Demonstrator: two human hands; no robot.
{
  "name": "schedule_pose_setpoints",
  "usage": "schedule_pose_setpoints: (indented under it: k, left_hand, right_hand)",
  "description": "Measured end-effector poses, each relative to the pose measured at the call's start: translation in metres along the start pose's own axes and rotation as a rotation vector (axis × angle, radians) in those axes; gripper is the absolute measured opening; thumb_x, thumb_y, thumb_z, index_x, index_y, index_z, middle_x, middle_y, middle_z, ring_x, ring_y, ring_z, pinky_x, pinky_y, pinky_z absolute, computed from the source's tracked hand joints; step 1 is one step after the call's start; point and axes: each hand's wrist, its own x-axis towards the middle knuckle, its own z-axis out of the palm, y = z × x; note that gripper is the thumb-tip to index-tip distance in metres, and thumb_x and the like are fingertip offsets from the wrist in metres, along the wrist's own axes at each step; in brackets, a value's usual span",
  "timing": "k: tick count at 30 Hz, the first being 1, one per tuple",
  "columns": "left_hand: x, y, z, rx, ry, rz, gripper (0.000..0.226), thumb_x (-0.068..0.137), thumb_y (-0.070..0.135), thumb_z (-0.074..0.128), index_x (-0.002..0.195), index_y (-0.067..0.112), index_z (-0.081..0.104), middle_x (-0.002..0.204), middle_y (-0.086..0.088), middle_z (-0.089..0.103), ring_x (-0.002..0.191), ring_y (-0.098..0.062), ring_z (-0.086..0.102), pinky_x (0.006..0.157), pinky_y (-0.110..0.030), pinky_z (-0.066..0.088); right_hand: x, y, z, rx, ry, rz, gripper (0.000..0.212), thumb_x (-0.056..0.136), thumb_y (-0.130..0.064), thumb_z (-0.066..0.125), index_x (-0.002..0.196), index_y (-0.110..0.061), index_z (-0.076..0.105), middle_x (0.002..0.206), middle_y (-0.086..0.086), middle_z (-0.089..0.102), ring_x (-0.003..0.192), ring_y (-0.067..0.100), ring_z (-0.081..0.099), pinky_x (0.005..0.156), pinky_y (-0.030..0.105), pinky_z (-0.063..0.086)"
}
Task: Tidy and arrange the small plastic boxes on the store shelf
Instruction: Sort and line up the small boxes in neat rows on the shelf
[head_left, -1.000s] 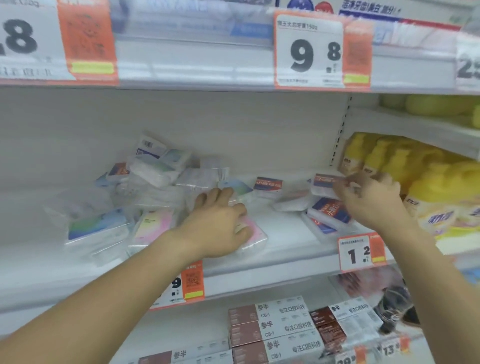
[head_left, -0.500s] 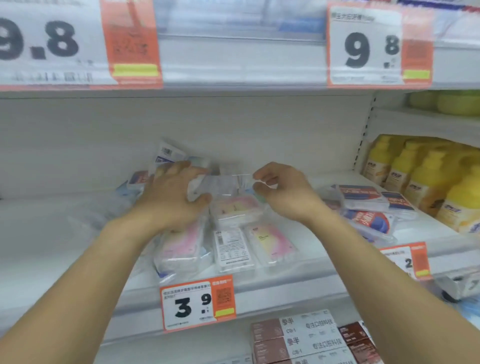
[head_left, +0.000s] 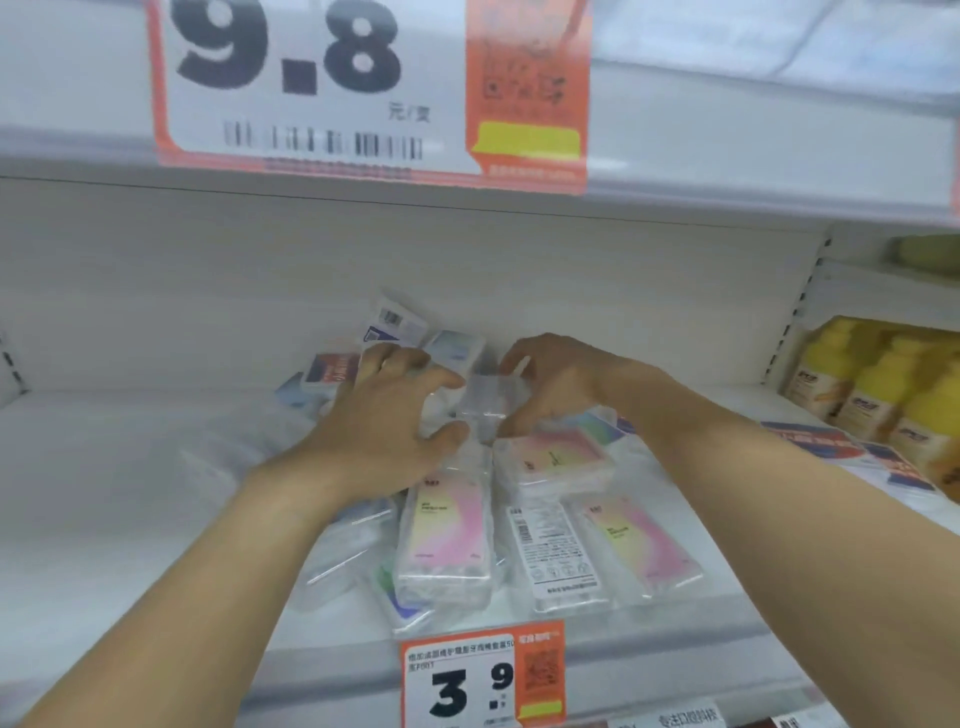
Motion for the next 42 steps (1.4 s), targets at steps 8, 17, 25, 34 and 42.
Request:
schedule_pose_setpoints:
  k: [8,17,25,34,42]
  left_hand:
    - [-0.006,0.017,-0.031,-0.584,0.215,-0.069,0.06,0.077,0.056,0.07,0.131,0.039,0.049,0.129,0.012,0.054,0.117,-0.005,0.055,0.092,-0.026,0.047]
    - [-0.017,0.017,-0.038,-0.852,0.061,-0.071,0.065,0.055,0.046,0.089,0.114,0.043,0.064,0.112,0.006,0.07,0.104,-0.015,0.067,0.092,-0.042,0.055]
    - [-0.028,0.0,-0.058,-0.827,0.265,-0.124,0.057,0.061,0.043,0.082,0.115,0.043,0.063,0.106,0.009,0.071,0.093,-0.01,0.071,0.076,-0.034,0.06]
    - [-0.057,-0.04,-0.087,-0.797,0.381,-0.197,0.054,0.074,0.047,0.069,0.124,0.031,0.057,0.112,0.003,0.068,0.095,-0.014,0.071,0.082,-0.031,0.059]
    - [-0.106,-0.108,-0.13,-0.547,0.274,-0.366,0.078,0.067,0.082,0.057,0.122,0.026,0.052,0.119,0.008,0.064,0.09,-0.012,0.072,0.09,-0.045,0.055]
  right_hand:
    - [-0.06,0.026,-0.033,0.895,-0.09,-0.459,0.097,0.055,0.005,0.08,0.141,-0.018,0.044,0.147,0.002,0.046,0.135,0.019,0.048,0.108,0.04,0.044]
    - [-0.04,0.009,-0.024,0.941,0.175,-0.196,0.061,0.072,0.024,0.048,0.109,-0.018,0.07,0.131,0.014,0.061,0.113,0.026,0.065,0.092,0.034,0.056]
    - [0.049,0.011,0.005,0.118,0.035,0.08,0.071,0.088,-0.053,0.064,0.15,-0.037,0.034,0.157,0.002,0.033,0.139,0.028,0.04,0.109,0.038,0.039]
    - [0.027,0.007,-0.004,0.624,0.6,0.137,0.035,0.083,-0.045,0.063,0.105,-0.018,0.063,0.089,0.001,0.069,0.079,0.027,0.068,0.057,0.024,0.051]
    - [-0.055,-0.094,-0.012,1.127,0.181,-0.077,0.055,0.09,-0.067,0.046,0.101,-0.019,0.07,0.091,0.0,0.077,0.086,0.021,0.074,0.066,0.033,0.056]
